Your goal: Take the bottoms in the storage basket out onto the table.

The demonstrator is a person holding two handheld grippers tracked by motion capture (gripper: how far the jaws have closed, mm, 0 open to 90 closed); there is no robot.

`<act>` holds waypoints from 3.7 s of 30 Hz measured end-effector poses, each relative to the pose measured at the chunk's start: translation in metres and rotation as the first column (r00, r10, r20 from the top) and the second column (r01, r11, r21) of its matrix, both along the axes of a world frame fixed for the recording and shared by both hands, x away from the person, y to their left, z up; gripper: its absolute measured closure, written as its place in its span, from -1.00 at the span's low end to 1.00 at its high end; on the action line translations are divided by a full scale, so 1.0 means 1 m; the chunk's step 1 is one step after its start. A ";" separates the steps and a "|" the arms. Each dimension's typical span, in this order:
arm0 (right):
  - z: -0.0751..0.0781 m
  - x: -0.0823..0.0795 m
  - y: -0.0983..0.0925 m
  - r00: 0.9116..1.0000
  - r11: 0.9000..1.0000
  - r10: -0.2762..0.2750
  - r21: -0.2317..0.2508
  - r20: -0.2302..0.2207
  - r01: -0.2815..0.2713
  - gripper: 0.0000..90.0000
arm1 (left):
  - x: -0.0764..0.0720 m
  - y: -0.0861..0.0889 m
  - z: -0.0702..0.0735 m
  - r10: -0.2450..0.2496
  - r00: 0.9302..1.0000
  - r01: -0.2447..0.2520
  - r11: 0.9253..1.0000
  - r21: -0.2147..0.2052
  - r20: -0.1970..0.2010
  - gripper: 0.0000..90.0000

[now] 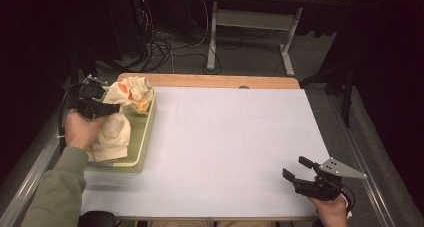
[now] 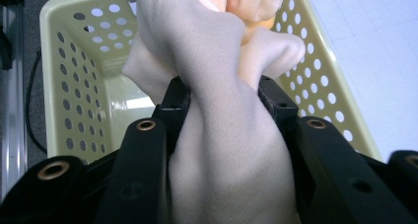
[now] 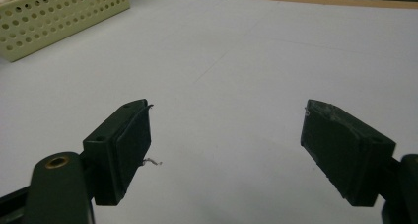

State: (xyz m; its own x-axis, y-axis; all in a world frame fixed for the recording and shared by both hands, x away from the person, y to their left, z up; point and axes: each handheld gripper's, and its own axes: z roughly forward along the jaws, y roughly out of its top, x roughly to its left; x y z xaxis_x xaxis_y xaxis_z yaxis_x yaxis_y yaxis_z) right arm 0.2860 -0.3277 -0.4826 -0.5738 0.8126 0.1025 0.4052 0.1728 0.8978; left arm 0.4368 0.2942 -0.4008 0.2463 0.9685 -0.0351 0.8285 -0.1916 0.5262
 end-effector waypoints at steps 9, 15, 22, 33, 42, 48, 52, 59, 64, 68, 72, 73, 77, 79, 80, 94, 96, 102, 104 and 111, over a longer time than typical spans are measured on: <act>0.000 0.000 0.000 1.000 1.000 0.001 0.000 -0.001 -0.001 -0.56 | -0.004 0.002 0.011 -0.007 1.000 0.008 1.000 -0.022 0.029 0.37; 0.000 0.000 0.000 1.000 1.000 0.002 0.000 0.000 -0.002 -0.56 | -0.007 0.002 0.017 -0.012 0.999 0.014 0.999 -0.034 0.052 0.37; 0.000 0.000 0.000 1.000 1.000 0.003 -0.001 0.000 -0.003 -0.56 | -0.009 0.001 0.025 -0.018 0.997 0.022 0.998 -0.057 0.072 0.38; 0.000 0.000 0.001 1.000 1.000 0.007 -0.003 0.000 -0.007 -0.56 | -0.011 -0.002 0.038 -0.034 0.994 0.042 0.996 -0.074 0.108 0.38; 0.000 0.000 0.001 1.000 1.000 0.008 -0.004 0.000 -0.008 -0.56 | -0.013 -0.006 0.053 -0.043 0.988 0.057 0.994 -0.093 0.146 0.38; 0.000 0.000 0.001 1.000 1.000 0.009 -0.003 -0.001 -0.009 -0.56 | -0.013 -0.010 0.063 -0.056 0.984 0.074 0.992 -0.103 0.169 0.38; 0.000 0.000 0.001 1.000 1.000 0.009 -0.003 -0.001 -0.009 -0.56 | -0.013 -0.014 0.068 -0.063 0.981 0.083 0.991 -0.106 0.182 0.38; 0.000 0.000 0.001 1.000 1.000 0.011 -0.003 -0.001 -0.011 -0.56 | -0.015 -0.016 0.076 -0.079 0.977 0.110 0.983 -0.149 0.200 0.38; 0.000 0.000 0.001 1.000 1.000 0.011 -0.003 -0.002 -0.011 -0.56 | -0.016 -0.021 0.083 -0.088 0.974 0.120 0.982 -0.144 0.210 0.38; 0.000 0.000 0.001 1.000 1.000 0.012 -0.003 -0.002 -0.012 -0.56 | -0.018 -0.025 0.087 -0.106 0.970 0.140 0.980 -0.144 0.219 0.38; 0.000 0.000 0.001 1.000 1.000 0.012 -0.003 -0.003 -0.012 -0.56 | -0.021 -0.032 0.091 -0.128 0.964 0.164 0.977 -0.139 0.234 0.38; 0.000 0.000 0.001 1.000 1.000 0.013 -0.004 -0.003 -0.013 -0.56 | -0.021 -0.032 0.091 -0.128 0.964 0.164 0.977 -0.139 0.234 0.38; 0.000 0.000 0.001 1.000 1.000 0.015 -0.004 -0.003 -0.015 -0.56 | -0.025 -0.038 0.095 -0.154 0.957 0.191 0.973 -0.133 0.246 0.38; 0.000 0.000 0.002 1.000 1.000 0.015 -0.005 -0.006 -0.016 -0.56 | -0.027 -0.041 0.098 -0.162 0.953 0.201 0.970 -0.134 0.255 0.38; 0.000 0.000 0.002 1.000 1.000 0.015 -0.005 -0.006 -0.016 -0.56 | -0.027 -0.041 0.098 -0.162 0.953 0.201 0.970 -0.134 0.255 0.38; 0.000 0.000 0.002 1.000 1.000 0.017 -0.005 -0.004 -0.017 -0.55 | -0.027 -0.059 0.102 -0.213 0.940 0.262 0.951 -0.163 0.267 0.38; 0.000 0.000 0.001 1.000 1.000 0.017 -0.005 -0.005 -0.017 -0.55 | -0.028 -0.063 0.103 -0.224 0.936 0.275 0.947 -0.168 0.271 0.38; 0.000 0.000 0.002 1.000 1.000 0.018 -0.003 -0.005 -0.018 -0.55 | -0.028 -0.074 0.105 -0.250 0.928 0.306 0.935 -0.182 0.275 0.37; 0.000 0.000 0.002 1.000 1.000 0.019 -0.003 -0.004 -0.019 -0.55 | -0.027 -0.077 0.104 -0.256 0.927 0.311 0.933 -0.180 0.273 0.37; 0.000 0.000 0.002 1.000 1.000 0.021 -0.004 -0.005 -0.021 -0.55 | -0.026 -0.087 0.101 -0.274 0.923 0.329 0.926 -0.185 0.271 0.37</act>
State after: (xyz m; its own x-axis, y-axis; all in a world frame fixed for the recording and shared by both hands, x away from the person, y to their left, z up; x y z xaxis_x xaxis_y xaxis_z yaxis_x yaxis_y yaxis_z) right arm 0.2861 -0.3260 -0.4829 -0.5901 0.8008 0.1022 0.4055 0.1846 0.8953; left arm 0.4109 0.2075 -0.3000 0.5531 0.8202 -0.1458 0.5963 -0.2676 0.7569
